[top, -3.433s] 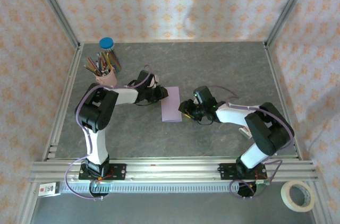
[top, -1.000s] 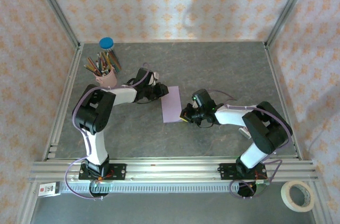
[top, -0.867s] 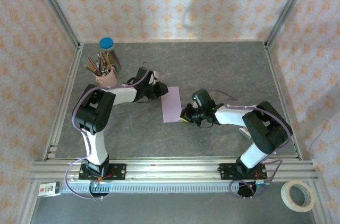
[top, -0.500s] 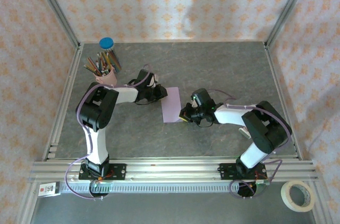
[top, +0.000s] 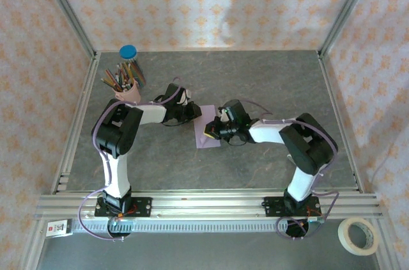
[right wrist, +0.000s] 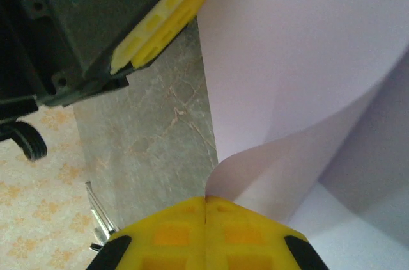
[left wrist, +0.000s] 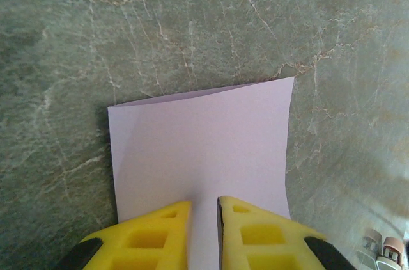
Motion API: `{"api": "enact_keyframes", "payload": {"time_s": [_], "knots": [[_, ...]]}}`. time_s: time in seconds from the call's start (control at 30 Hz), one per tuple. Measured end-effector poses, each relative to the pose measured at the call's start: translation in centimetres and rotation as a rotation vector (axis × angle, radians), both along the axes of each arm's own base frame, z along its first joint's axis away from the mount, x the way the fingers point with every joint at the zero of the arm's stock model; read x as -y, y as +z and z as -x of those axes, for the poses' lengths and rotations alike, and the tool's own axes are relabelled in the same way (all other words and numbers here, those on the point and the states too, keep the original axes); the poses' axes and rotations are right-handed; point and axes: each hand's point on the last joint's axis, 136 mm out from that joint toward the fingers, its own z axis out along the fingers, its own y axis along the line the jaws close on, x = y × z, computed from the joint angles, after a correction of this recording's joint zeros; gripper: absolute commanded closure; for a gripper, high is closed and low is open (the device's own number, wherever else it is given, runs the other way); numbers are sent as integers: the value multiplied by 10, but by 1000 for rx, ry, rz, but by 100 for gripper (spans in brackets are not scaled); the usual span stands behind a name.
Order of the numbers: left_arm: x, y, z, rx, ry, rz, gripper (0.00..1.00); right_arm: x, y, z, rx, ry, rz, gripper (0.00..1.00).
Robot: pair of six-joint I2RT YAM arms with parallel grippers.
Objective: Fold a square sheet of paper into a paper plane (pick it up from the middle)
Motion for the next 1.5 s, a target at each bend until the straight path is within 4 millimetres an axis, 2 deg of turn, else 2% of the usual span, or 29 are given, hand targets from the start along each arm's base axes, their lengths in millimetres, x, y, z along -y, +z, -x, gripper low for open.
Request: {"api": "enact_keyframes", "payload": {"time_s": [0.47,0.67,1.5], "knots": [[0,0,0,0,0,0,81,-4,-13,-13,-19,-64,-14,100],[0,0,0,0,0,0,81,-8,-12,-17,-12,-67,-26,100],[0,0,0,0,0,0,81,-11,-19,-21,-21,-76,-38,100]]}}
